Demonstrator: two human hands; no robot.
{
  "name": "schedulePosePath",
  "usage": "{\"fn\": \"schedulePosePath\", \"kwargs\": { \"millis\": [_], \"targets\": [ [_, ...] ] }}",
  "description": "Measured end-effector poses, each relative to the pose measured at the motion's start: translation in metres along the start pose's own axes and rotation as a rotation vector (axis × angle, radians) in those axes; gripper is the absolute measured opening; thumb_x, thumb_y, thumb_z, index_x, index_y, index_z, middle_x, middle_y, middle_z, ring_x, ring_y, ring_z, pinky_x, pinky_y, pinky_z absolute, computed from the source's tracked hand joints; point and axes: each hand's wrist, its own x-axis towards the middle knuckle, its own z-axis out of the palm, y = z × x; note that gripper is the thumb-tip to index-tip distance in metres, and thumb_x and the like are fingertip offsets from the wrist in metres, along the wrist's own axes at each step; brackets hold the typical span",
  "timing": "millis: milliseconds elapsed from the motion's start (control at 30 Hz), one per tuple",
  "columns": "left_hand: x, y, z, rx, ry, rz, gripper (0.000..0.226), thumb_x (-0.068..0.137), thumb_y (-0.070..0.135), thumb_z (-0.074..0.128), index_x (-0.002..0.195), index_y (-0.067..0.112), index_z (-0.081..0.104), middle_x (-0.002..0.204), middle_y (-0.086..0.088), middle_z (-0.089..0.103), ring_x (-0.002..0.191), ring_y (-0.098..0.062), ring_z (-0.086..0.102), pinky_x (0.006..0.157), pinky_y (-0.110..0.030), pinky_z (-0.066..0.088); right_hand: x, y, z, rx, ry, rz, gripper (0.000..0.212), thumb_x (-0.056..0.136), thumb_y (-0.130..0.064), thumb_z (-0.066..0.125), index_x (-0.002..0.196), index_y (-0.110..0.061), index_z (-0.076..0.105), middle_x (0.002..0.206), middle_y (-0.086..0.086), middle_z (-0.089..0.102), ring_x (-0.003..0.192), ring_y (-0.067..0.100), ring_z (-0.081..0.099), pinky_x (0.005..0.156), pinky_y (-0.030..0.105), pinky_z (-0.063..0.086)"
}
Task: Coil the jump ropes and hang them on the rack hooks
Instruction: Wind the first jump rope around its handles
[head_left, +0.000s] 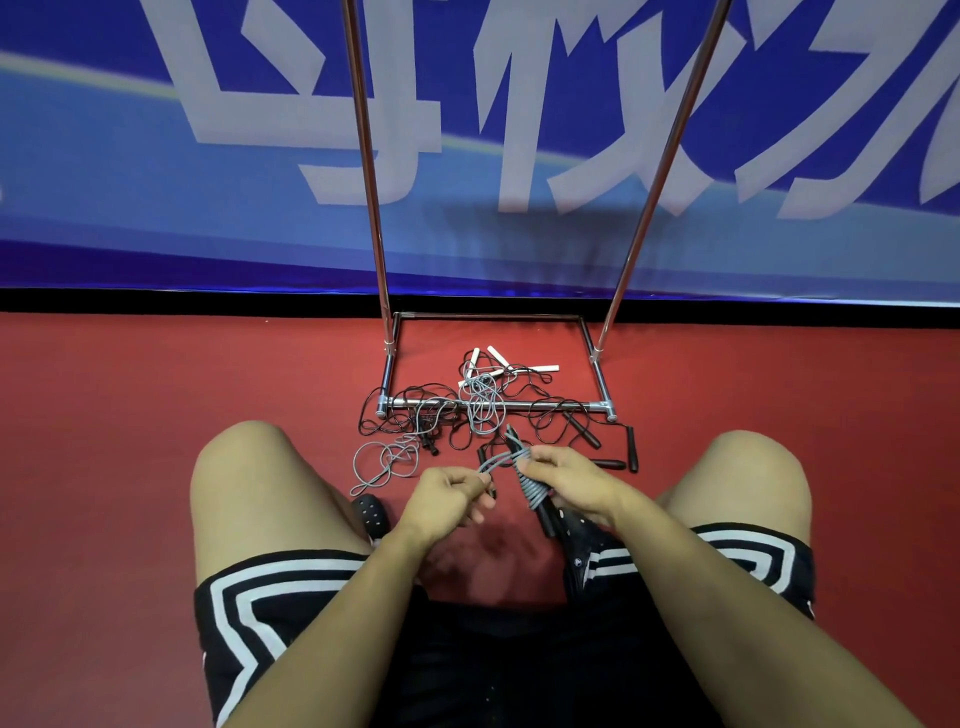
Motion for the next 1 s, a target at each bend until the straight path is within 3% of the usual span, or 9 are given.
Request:
{"fn": "schedulePosePath", "kwargs": {
  "millis": [133,233,333,467,633,700,800,900,1000],
  "targets": [
    [-0.005,0.004,-0.001,0.052,0.045,0.043,0.023,0.102,0.018,0.061,0.091,0.002,0.074,0.071,-0.002,0.073,0.038,-0.013,0.05,0.038,-0.018,0.031,-0.005,-0.005,-0.004,-0.051,0.044,-0.086,0.018,0.092,-0.023,0.077,0.106,-0.018,0.067,0.097,-0.001,0.074,0.084,0.005,0.07,0.074,0.018,0.054],
    [-0.006,0.005,0.001,0.073,0.078,0.104,0.025,0.102,0.019,0.062,0.093,-0.001,0.074,0.064,0.0,0.071,0.032,-0.012,0.038,0.036,-0.017,0.031,-0.002,-0.003,0.001,-0.045,0.022,-0.07,0.033,0.087,-0.017,0.082,0.112,-0.008,0.062,0.091,0.003,0.068,0.076,0.012,0.068,0.073,0.041,0.061],
    [-0.007,0.005,0.002,0.094,0.099,0.146,0.026,0.101,0.019,0.063,0.092,-0.003,0.074,0.058,0.0,0.066,0.032,-0.004,0.035,0.037,-0.017,0.03,-0.003,-0.002,0.007,-0.059,-0.009,-0.022,0.038,0.092,-0.02,0.077,0.119,-0.009,0.053,0.096,0.003,0.066,0.078,0.009,0.068,0.069,0.039,0.062],
    [-0.007,0.006,0.0,0.081,0.109,0.205,0.023,0.102,0.012,0.061,0.091,-0.005,0.073,0.062,-0.002,0.063,0.043,0.004,0.046,0.051,-0.009,0.035,-0.003,-0.002,0.013,-0.052,-0.092,-0.037,0.04,0.099,-0.018,0.067,0.127,-0.007,0.04,0.104,0.012,0.078,0.088,0.028,0.076,0.071,0.032,0.059],
    [0.0,0.005,0.0,0.027,0.118,0.2,0.032,0.104,0.0,0.046,0.082,-0.006,0.068,0.05,0.014,0.058,0.041,0.007,0.045,0.053,-0.013,0.034,-0.002,-0.003,0.013,0.008,-0.062,-0.083,0.025,0.099,-0.013,0.066,0.122,-0.007,0.057,0.1,0.02,0.077,0.094,0.029,0.076,0.086,0.041,0.062],
    [0.001,0.003,0.0,0.01,0.125,0.209,0.024,0.104,0.0,0.048,0.094,-0.011,0.067,0.045,0.016,0.055,0.039,0.008,0.045,0.05,-0.007,0.034,-0.004,-0.004,0.013,0.026,-0.054,-0.07,0.025,0.098,-0.012,0.067,0.12,-0.003,0.059,0.102,0.021,0.076,0.092,0.03,0.076,0.079,0.04,0.063],
    [0.007,-0.003,0.0,-0.058,0.134,0.192,0.013,0.101,0.0,0.057,0.105,-0.004,0.069,0.07,0.002,0.073,0.047,0.006,0.05,0.054,-0.008,0.038,-0.006,-0.005,0.01,-0.015,-0.044,-0.091,0.027,0.098,-0.014,0.068,0.122,-0.006,0.059,0.102,0.014,0.078,0.076,0.025,0.074,0.062,0.029,0.056],
    [0.007,-0.004,0.001,-0.051,0.122,0.182,0.013,0.098,0.0,0.062,0.097,0.007,0.073,0.074,0.002,0.076,0.054,-0.002,0.052,0.061,-0.018,0.044,-0.003,-0.004,0.009,0.009,-0.029,-0.122,0.03,0.097,-0.013,0.068,0.125,-0.009,0.058,0.089,0.013,0.074,0.06,0.018,0.061,0.057,0.027,0.05],
    [0.007,-0.005,0.002,0.055,0.122,0.184,0.017,0.098,0.004,0.063,0.09,0.01,0.077,0.068,0.006,0.072,0.054,-0.005,0.046,0.06,-0.022,0.042,0.001,-0.002,0.01,0.053,-0.019,-0.136,0.03,0.096,-0.013,0.07,0.124,-0.013,0.058,0.08,0.01,0.065,0.059,0.017,0.056,0.057,0.03,0.048]
  ]
}}
